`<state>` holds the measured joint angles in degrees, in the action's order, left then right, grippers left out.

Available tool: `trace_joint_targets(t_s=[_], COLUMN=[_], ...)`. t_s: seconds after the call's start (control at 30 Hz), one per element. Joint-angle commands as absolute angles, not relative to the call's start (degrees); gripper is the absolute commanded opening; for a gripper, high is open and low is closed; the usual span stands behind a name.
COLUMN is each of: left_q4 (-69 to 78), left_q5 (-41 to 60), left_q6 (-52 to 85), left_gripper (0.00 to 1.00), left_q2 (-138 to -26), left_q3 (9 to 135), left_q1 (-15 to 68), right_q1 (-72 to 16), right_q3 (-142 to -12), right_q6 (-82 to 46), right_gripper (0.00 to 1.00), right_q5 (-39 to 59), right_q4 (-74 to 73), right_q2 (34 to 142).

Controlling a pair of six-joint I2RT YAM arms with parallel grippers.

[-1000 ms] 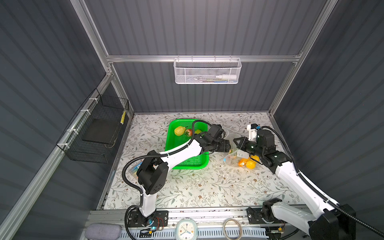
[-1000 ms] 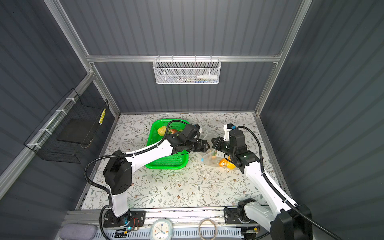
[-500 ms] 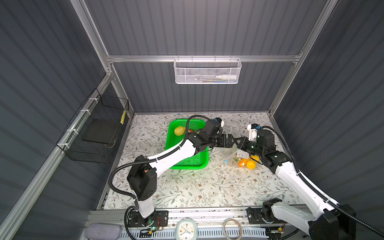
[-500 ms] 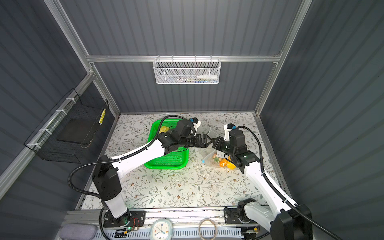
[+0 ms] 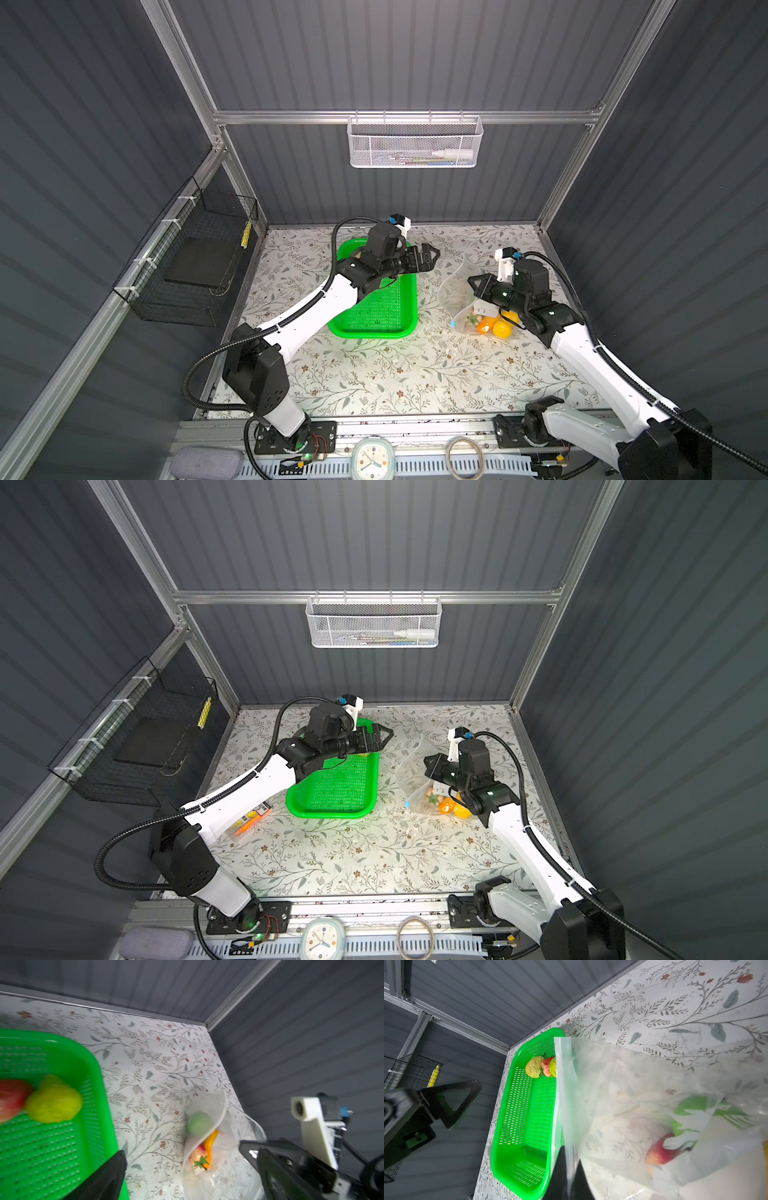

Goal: Place the food in the zip-top bag and seal the zipper
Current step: 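Withdraw the left gripper back over the basket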

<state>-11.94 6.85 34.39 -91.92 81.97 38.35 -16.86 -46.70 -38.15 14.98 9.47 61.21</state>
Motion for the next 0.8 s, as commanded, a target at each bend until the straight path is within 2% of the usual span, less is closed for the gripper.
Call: trace_joint_targets(t_s=[0.0, 0.13, 0.43, 0.77], left_q4=[-15.4, -18.14, -18.69, -20.03], left_q5=[0.58, -4.63, -6.68, -5.86], left_q6=[28.9, 26.24, 24.11, 19.82], left_gripper=[1.0, 1.0, 1.0, 1.0], left_q2=[-88.42, -88.6, -94.32, -105.89], left_q3=[82.15, 82.06, 79.51, 86.82], left_q1=[36.56, 32.95, 23.84, 21.28], right_q1=[-16.91, -16.88, -16.88, -16.79], right_q3=[-46.78, -46.41, -45.88, -45.59], right_q6=[-36.83, -36.52, -36.16, -35.85], right_gripper=[0.0, 0.0, 0.0, 0.0], right_q5=[14.08, 13.64, 12.75, 11.95], right_q4=[10.27, 10.35, 10.7, 11.23], right_q2=[60.01, 59.64, 58.99, 58.87])
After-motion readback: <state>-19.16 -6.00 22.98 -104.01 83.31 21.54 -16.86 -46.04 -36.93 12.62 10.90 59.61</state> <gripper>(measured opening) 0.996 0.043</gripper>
